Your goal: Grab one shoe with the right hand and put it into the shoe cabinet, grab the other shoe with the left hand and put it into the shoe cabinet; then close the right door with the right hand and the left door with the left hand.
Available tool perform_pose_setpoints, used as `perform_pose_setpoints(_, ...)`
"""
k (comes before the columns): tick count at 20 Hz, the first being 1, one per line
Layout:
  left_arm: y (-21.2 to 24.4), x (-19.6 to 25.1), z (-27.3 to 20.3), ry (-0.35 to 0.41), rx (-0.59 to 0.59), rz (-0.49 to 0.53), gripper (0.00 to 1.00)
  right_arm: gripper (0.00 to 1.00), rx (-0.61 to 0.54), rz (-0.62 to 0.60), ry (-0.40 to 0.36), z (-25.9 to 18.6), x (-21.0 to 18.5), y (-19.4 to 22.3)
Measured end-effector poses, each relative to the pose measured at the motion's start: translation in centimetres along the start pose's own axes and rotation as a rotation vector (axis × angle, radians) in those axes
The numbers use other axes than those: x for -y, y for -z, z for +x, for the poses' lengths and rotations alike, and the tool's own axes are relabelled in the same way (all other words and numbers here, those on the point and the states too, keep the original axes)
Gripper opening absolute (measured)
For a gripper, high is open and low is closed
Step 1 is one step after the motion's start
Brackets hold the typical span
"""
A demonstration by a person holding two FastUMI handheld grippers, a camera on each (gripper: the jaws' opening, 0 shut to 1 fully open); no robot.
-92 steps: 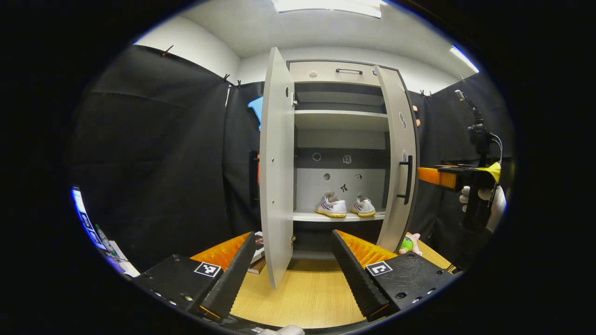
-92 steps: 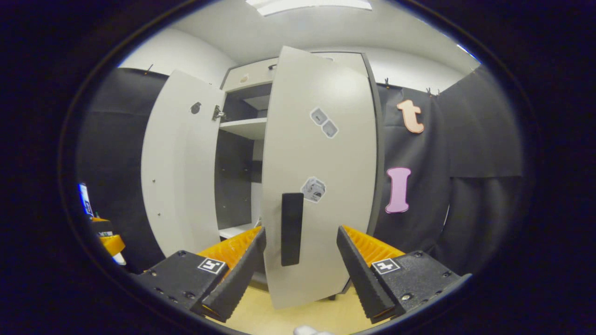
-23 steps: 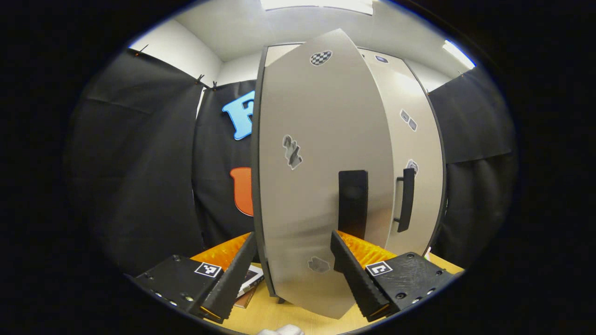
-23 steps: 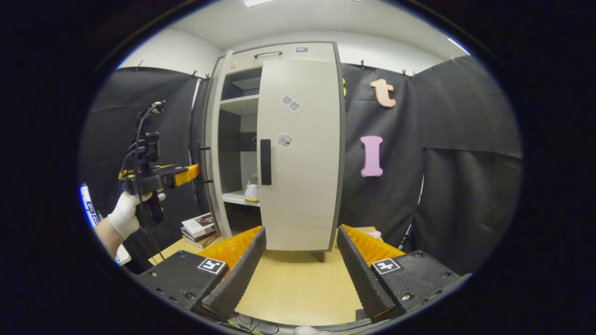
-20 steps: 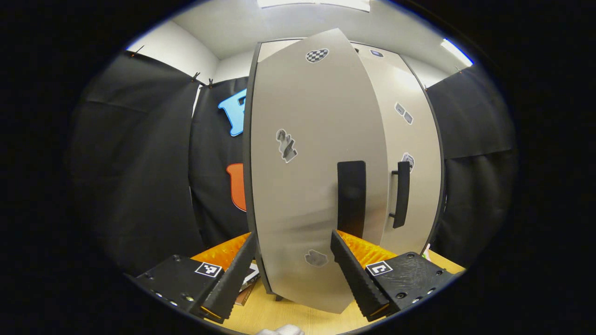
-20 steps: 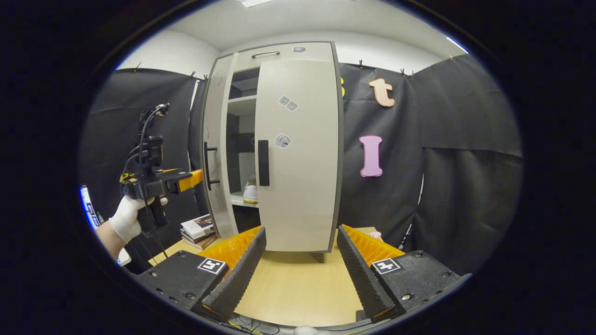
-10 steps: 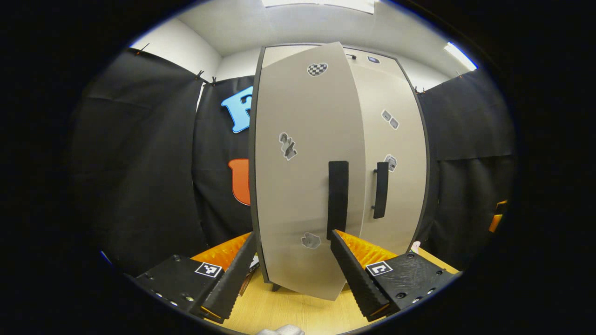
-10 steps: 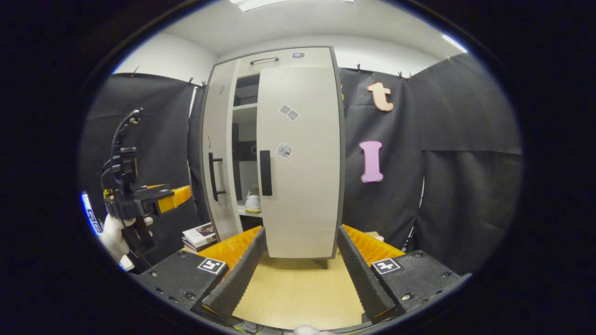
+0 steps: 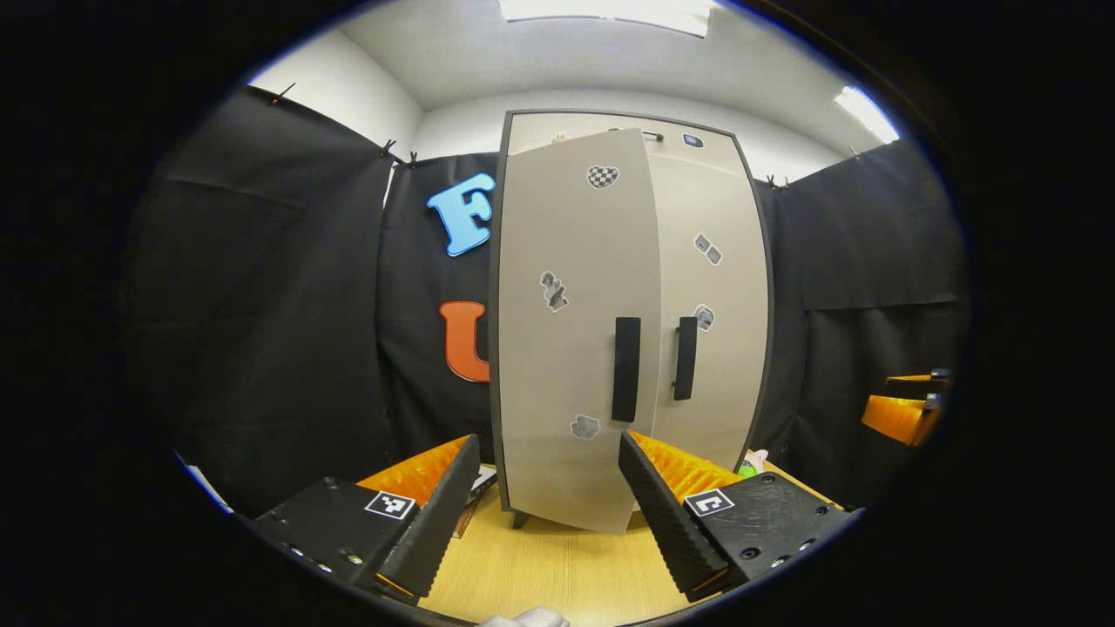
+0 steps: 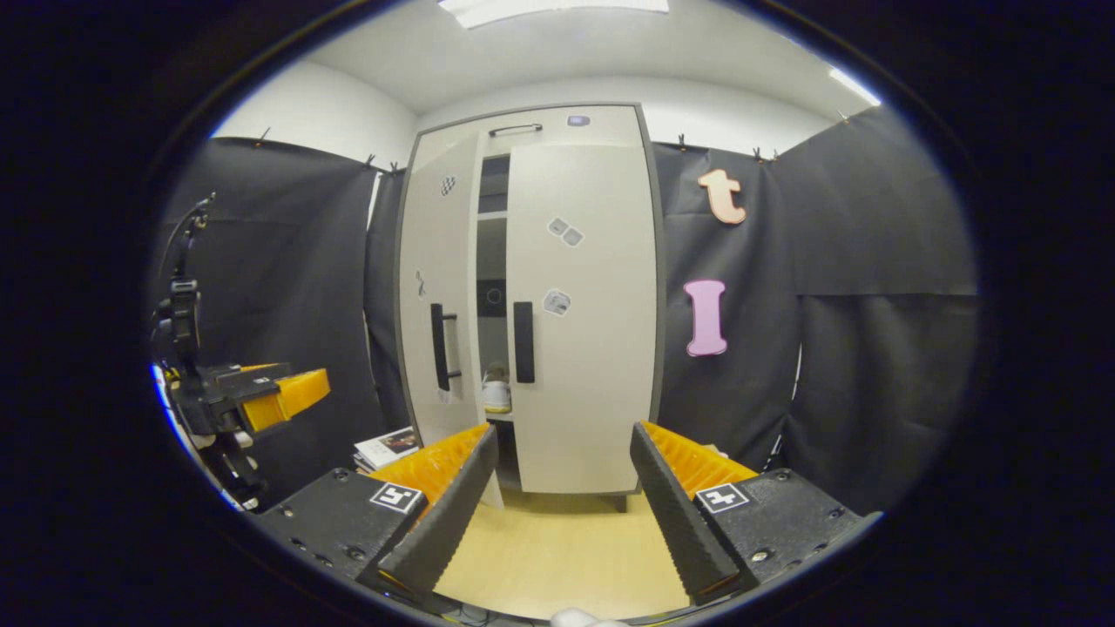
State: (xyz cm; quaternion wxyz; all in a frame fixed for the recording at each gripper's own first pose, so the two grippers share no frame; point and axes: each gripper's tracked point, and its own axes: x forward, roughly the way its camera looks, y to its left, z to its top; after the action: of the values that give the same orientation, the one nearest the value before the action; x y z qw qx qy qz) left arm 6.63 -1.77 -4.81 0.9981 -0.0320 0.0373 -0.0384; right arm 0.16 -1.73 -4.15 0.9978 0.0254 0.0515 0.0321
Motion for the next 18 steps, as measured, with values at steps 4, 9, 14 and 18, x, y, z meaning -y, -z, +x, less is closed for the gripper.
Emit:
perform_pose_setpoints(4,0.0,-1.3,-2.4,-0.022,0.001,-0.001,0.96,0.99,0.016,-0.003,0.013,-0.7,-0.1,-0.3)
perform_pose_setpoints(9,1.0,-3.0,-5.2,-0.054,-0.016,0.003,0.96,0.99,0.019,-0.001,0.038,-1.6,0.1,0.1)
perform_pose_setpoints(14,1.8,-3.0,-7.1,-0.055,-0.031,0.033,0.97,0.99,-0.008,0.000,0.061,-2.7,0.6,1.9)
perform_pose_setpoints(18,2.0,-1.2,-7.5,-0.008,-0.037,0.040,0.96,0.99,-0.017,0.014,0.074,-3.6,0.8,2.5)
